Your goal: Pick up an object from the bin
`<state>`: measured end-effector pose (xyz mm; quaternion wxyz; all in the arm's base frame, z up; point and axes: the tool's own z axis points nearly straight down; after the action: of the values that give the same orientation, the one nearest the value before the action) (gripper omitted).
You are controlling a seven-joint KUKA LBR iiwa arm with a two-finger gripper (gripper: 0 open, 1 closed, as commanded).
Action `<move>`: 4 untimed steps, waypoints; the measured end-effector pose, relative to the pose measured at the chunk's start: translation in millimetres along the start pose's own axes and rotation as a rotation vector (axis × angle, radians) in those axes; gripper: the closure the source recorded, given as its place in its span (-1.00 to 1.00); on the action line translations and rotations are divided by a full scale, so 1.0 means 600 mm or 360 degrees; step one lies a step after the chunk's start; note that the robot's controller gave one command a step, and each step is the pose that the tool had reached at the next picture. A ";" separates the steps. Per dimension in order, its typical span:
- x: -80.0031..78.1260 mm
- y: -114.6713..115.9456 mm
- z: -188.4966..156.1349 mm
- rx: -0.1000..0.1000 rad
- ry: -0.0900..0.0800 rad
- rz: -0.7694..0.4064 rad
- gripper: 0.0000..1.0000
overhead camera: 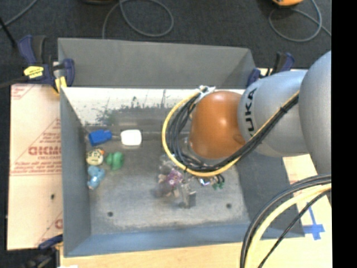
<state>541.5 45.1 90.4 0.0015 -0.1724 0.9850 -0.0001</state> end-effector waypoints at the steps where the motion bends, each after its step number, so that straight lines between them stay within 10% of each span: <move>1: -0.010 0.027 0.033 0.0004 -0.0015 -0.0005 1.00; 2: -0.010 0.027 0.033 0.0004 -0.0015 -0.0005 1.00; 3: -0.023 0.016 -0.171 0.0005 -0.0020 -0.0089 1.00; 4: -0.023 0.016 -0.171 0.0005 -0.0020 -0.0088 1.00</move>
Offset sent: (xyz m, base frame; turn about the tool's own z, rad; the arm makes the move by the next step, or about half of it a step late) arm 0.0000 0.0000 0.0000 0.0000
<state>550.9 58.9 192.9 0.0079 -0.1994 0.9799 -0.0005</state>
